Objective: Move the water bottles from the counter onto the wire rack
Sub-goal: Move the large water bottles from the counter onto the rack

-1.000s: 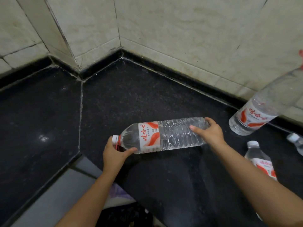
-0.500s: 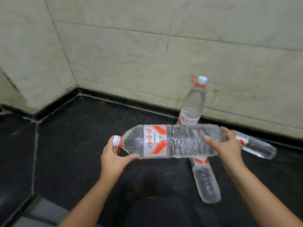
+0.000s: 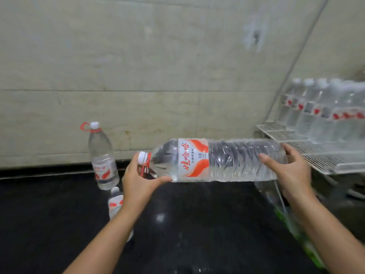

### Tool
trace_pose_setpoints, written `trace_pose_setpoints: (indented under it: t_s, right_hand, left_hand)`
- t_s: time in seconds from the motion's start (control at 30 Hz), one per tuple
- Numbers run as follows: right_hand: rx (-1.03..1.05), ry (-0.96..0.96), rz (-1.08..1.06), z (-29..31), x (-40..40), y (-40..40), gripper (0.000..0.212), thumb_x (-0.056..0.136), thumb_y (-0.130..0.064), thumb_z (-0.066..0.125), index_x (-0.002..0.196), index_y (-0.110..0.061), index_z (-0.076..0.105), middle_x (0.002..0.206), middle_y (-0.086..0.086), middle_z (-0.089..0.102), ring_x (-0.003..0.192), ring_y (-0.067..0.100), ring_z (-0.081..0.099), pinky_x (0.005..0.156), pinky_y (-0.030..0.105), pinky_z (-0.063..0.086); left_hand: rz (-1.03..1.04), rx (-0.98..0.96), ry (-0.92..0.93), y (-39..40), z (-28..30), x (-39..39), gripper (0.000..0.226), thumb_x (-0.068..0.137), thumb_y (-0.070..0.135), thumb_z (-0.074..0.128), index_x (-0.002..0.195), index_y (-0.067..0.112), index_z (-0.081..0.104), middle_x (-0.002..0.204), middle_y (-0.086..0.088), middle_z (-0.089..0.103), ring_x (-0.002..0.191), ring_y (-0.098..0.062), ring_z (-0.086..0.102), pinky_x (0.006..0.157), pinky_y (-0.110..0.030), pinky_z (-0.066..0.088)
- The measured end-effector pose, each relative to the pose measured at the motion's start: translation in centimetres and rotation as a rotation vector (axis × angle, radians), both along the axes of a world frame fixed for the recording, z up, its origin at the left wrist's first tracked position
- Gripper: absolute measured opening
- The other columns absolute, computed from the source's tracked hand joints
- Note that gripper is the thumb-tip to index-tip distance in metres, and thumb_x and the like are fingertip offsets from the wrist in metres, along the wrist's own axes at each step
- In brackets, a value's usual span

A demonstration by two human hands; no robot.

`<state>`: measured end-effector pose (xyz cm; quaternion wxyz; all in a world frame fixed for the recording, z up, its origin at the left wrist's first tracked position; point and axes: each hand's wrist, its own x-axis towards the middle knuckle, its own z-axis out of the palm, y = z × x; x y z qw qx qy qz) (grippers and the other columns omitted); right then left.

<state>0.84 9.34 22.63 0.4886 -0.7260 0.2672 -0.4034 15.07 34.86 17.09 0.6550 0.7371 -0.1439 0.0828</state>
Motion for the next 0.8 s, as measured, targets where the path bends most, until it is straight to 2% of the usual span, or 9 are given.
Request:
trace_pose_setpoints:
  t_s: [0.07,0.1,0.23,0.3,0.4,0.47,0.53,0.67,0.8]
  right_hand:
    - [-0.026,-0.022,-0.060,1.1,-4.1,-3.8,0.071,0.073,-0.020,0.075,0.135,-0.013,0.043,0.142,0.009,0.043,0.130,0.023,0.040,0.102,0.035,0.034]
    - [-0.041,-0.029,-0.088,1.6,-5.9,-5.6,0.070,0.073,-0.020,0.075,0.135,-0.013,0.043,0.142,0.009,0.043,0.131,0.022,0.039,0.101,0.034,0.034]
    - [-0.045,-0.085,-0.194,2.3,-11.7,-12.2,0.069,0.072,-0.017,0.076,0.133,-0.012,0.045,0.138,0.010,0.047,0.129,0.023,0.041,0.095,0.028,0.033]
    - [-0.035,-0.128,-0.246,2.6,-13.8,-14.9,0.069,0.071,-0.015,0.076,0.132,-0.012,0.046,0.137,0.010,0.048,0.128,0.024,0.043,0.094,0.028,0.034]
    - [-0.011,-0.174,-0.295,2.9,-15.8,-18.9,0.067,0.072,-0.010,0.075,0.133,-0.010,0.046,0.136,0.012,0.048,0.126,0.023,0.044,0.092,0.027,0.035]
    - [0.007,-0.198,-0.327,2.9,-16.5,-21.6,0.067,0.072,-0.008,0.075,0.132,-0.008,0.046,0.135,0.015,0.049,0.126,0.025,0.046,0.092,0.027,0.036]
    - [0.005,-0.191,-0.350,3.0,-16.9,-24.2,0.067,0.072,-0.009,0.075,0.133,-0.007,0.046,0.135,0.018,0.049,0.125,0.028,0.047,0.091,0.027,0.036]
    - [-0.009,-0.156,-0.394,3.4,-17.1,-30.1,0.069,0.074,-0.013,0.075,0.135,-0.007,0.044,0.134,0.022,0.048,0.125,0.032,0.046,0.087,0.028,0.035]
    - [0.009,-0.159,-0.387,4.6,-16.0,-36.7,0.073,0.072,-0.012,0.076,0.137,-0.006,0.041,0.138,0.022,0.044,0.128,0.029,0.044,0.097,0.033,0.037]
  left_hand:
    - [-0.045,-0.028,-0.006,-4.8,0.4,-2.3,0.087,0.029,0.031,0.087,0.109,0.017,0.056,0.106,-0.005,0.066,0.096,-0.019,0.062,0.086,-0.033,0.052]
    - [-0.083,-0.044,-0.013,-7.2,0.8,-3.5,0.090,0.026,0.035,0.085,0.109,0.016,0.055,0.106,-0.005,0.066,0.094,-0.018,0.062,0.086,-0.034,0.051]
    - [-0.211,-0.078,-0.026,-15.4,2.2,-6.8,0.078,0.030,0.028,0.086,0.101,0.022,0.055,0.100,-0.002,0.067,0.094,-0.016,0.062,0.086,-0.032,0.052]
    - [-0.268,-0.098,-0.048,-18.9,3.3,-7.9,0.075,0.027,0.033,0.083,0.096,0.028,0.055,0.094,0.003,0.068,0.087,-0.009,0.062,0.080,-0.022,0.051]
    - [-0.358,-0.127,-0.069,-24.1,4.4,-8.7,0.087,0.039,0.010,0.090,0.115,0.024,0.050,0.107,0.004,0.064,0.094,0.000,0.060,0.084,-0.014,0.046]
    - [-0.391,-0.147,-0.082,-27.3,5.1,-9.1,0.100,0.045,-0.003,0.087,0.133,0.014,0.041,0.124,-0.003,0.057,0.112,-0.011,0.056,0.098,-0.026,0.042]
    - [-0.427,-0.163,-0.099,-30.4,5.7,-9.0,0.105,0.045,-0.005,0.086,0.137,0.010,0.036,0.132,-0.009,0.052,0.120,-0.019,0.051,0.105,-0.033,0.038]
    - [-0.464,-0.172,-0.144,-37.2,6.5,-8.1,0.107,0.044,-0.005,0.085,0.138,0.010,0.035,0.126,-0.005,0.051,0.112,-0.012,0.049,0.098,-0.025,0.036]
    - [-0.474,-0.150,-0.196,-43.9,8.5,-7.3,0.099,0.044,-0.003,0.086,0.131,0.013,0.042,0.112,0.002,0.053,0.100,-0.010,0.051,0.090,-0.021,0.037]
